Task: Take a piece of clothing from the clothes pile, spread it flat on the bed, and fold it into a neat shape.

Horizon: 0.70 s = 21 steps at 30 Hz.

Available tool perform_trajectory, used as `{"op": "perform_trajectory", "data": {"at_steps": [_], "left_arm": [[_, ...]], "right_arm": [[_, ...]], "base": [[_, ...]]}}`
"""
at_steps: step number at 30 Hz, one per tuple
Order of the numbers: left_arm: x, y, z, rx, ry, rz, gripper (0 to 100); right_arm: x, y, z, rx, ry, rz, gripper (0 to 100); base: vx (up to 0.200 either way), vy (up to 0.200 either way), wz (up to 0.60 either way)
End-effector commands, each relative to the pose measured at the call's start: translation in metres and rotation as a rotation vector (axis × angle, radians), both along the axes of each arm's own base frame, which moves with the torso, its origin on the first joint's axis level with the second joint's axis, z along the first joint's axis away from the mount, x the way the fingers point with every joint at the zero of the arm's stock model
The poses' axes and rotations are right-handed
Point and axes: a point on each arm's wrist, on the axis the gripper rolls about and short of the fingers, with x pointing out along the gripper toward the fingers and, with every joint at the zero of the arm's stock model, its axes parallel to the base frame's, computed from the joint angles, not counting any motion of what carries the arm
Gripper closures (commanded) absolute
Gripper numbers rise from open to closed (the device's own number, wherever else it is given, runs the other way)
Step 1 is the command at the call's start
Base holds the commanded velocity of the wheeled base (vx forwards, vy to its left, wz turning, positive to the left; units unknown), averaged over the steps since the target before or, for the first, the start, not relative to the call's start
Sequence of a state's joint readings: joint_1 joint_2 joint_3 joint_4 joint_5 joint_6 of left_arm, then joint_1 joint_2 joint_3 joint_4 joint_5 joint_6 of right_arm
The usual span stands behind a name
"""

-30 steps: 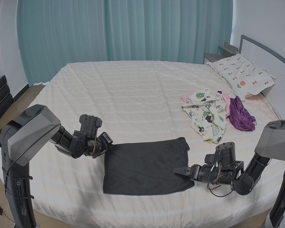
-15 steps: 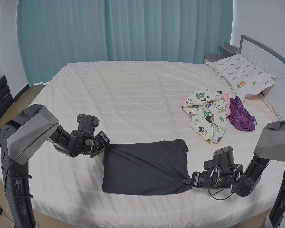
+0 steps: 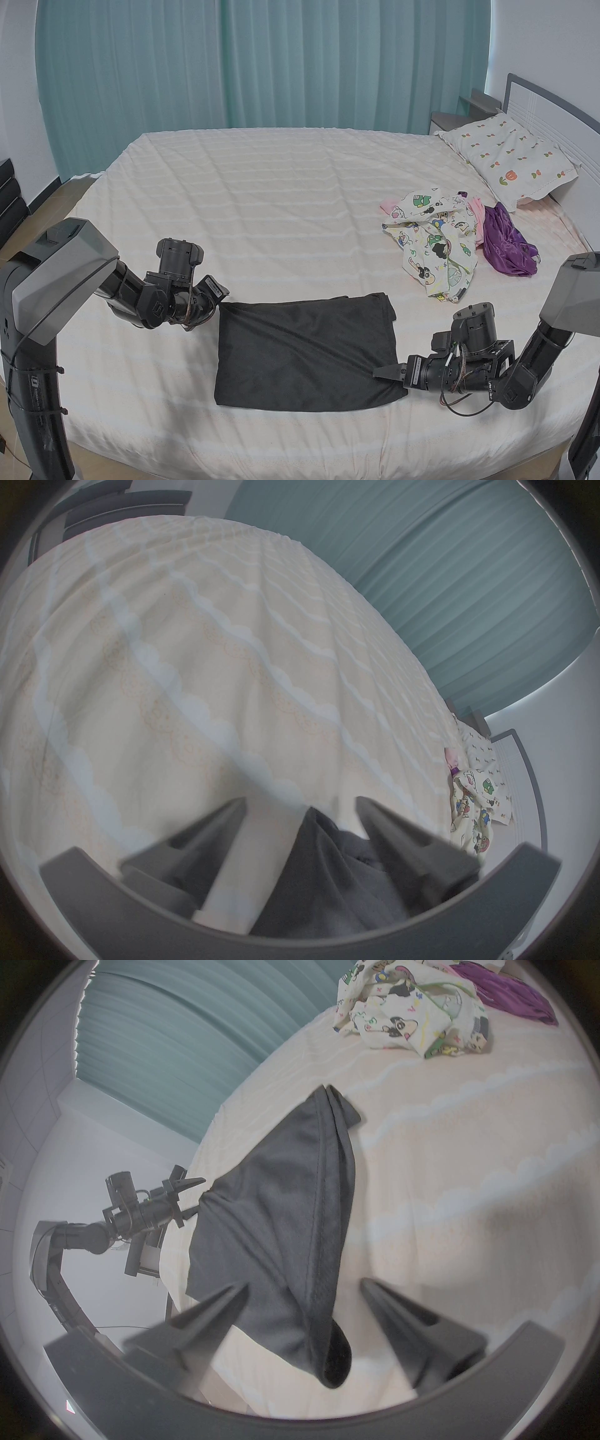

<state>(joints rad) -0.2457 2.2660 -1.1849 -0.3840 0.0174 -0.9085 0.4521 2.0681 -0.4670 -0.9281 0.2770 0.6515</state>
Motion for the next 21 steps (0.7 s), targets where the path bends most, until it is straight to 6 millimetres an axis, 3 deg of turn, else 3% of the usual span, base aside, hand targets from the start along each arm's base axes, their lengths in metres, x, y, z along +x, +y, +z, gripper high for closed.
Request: {"op": "perform_trajectory", "data": {"at_steps": [1,3,8,12,16,21], "left_arm": [[-0.006,0.001,0.007,-0.004,0.005,-0.004,0],[-0.009,0.003,0.010,-0.008,0.008,-0.007,0],[-0.045,0.007,0.025,-0.121,0.051,-0.165,0],[-0.066,0.008,0.025,-0.148,0.068,-0.287,0],[-0.075,0.008,0.014,-0.075,0.064,-0.381,0],[-0.071,0.006,0.005,-0.042,0.073,-0.403,0]], "right_arm": [[0.006,-0.001,0.005,0.019,-0.030,-0.014,0],[0.007,-0.002,0.006,0.027,-0.032,-0.025,0],[0.009,-0.003,0.008,0.061,-0.027,-0.054,0],[0.010,-0.003,0.008,0.061,-0.027,-0.054,0],[0.010,-0.003,0.008,0.061,-0.027,-0.052,0],[0.009,-0.003,0.008,0.061,-0.027,-0.050,0]], "base": [[0.000,0.000,0.00],[0.000,0.000,0.00],[0.000,0.000,0.00],[0.000,0.000,0.00],[0.000,0.000,0.00],[0.000,0.000,0.00]]}}
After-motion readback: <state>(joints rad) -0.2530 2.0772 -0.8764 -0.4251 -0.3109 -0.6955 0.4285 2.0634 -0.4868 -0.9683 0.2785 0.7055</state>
